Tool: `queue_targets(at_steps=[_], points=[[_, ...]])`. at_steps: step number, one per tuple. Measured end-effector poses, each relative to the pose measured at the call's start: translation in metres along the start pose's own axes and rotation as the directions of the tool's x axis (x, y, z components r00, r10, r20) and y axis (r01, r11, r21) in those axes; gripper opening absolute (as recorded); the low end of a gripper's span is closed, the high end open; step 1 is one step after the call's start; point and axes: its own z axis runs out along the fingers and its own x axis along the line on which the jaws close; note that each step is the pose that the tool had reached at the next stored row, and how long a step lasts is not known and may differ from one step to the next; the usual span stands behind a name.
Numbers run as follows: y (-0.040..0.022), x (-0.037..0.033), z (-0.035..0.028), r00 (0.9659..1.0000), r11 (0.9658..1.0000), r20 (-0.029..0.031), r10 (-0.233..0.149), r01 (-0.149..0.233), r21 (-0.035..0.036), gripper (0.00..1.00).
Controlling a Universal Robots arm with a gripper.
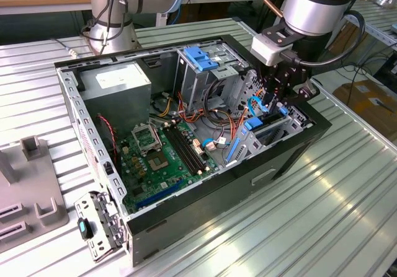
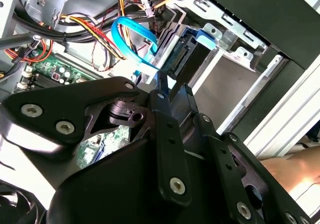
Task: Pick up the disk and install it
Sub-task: 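Insert the first disk wire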
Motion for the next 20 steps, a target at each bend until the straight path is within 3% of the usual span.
queue_targets(at_steps=[13,15,17,20], points=[[-0.0003,0.0000,0.0001,1.0000,1.0000,0.0001,0.000,0.000,-0.0011,0.30],[-0.0025,0.0001,0.0004,1.0000,0.9999,-0.0003,0.005,-0.005,-0.0150,0.30],[-0.0040,0.0001,0.0006,0.9999,0.9996,-0.0013,0.011,-0.011,-0.0243,0.30],[-0.0056,0.0002,0.0009,0.9999,0.9994,-0.0022,0.017,-0.017,-0.0306,0.30]])
